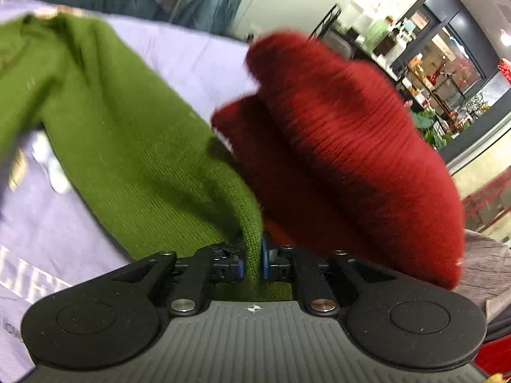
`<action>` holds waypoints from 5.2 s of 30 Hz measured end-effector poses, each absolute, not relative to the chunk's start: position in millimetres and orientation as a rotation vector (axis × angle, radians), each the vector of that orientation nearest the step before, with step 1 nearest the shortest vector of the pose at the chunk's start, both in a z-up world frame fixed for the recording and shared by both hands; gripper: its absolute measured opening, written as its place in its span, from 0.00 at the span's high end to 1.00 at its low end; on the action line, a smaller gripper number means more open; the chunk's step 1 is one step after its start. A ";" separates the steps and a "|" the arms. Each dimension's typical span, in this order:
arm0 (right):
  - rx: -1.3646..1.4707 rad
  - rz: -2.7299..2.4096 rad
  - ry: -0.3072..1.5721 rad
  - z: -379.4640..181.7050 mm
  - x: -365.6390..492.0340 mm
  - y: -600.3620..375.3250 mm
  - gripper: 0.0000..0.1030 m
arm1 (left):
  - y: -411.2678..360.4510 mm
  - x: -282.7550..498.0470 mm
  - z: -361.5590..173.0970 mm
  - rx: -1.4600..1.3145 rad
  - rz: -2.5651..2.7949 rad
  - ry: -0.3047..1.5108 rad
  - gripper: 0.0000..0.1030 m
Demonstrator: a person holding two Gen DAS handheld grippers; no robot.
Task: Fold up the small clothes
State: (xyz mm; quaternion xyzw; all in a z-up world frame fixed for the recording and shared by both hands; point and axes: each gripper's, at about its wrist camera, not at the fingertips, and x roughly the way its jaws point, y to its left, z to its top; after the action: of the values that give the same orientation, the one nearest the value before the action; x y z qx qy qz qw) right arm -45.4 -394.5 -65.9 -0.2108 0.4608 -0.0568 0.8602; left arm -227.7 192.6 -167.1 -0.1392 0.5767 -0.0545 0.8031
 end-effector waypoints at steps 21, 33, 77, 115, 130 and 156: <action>0.292 0.440 1.268 -107.4 -124.7 -291.9 0.12 | 170.9 -221.8 -178.1 -0.362 -0.128 1.215 0.86; 0.414 0.561 1.288 -80.1 -121.9 -288.8 0.75 | 239.5 -245.1 -127.9 -0.328 -0.040 1.125 0.89; 0.381 -0.117 0.899 -79.1 -118.8 -523.2 0.83 | 137.9 -174.1 -68.9 -0.047 -0.221 1.086 0.27; 0.701 0.080 0.655 77.7 50.4 -578.9 0.87 | 84.1 -173.3 -102.7 -0.052 -0.273 1.174 0.20; 0.736 0.317 0.769 87.7 99.3 -461.6 0.86 | 84.5 -167.3 -108.2 -0.086 -0.212 1.153 0.03; 0.683 0.658 1.216 -50.5 178.4 -55.1 0.85 | 215.5 -182.1 -107.0 -0.252 -0.040 1.129 0.01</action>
State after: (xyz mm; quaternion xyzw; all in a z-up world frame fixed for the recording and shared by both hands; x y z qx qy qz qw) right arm 178.4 -55.1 -50.5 0.3086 0.5496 0.2973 0.7172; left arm -182.1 215.5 -107.0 -0.1192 0.5336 -0.0191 0.8371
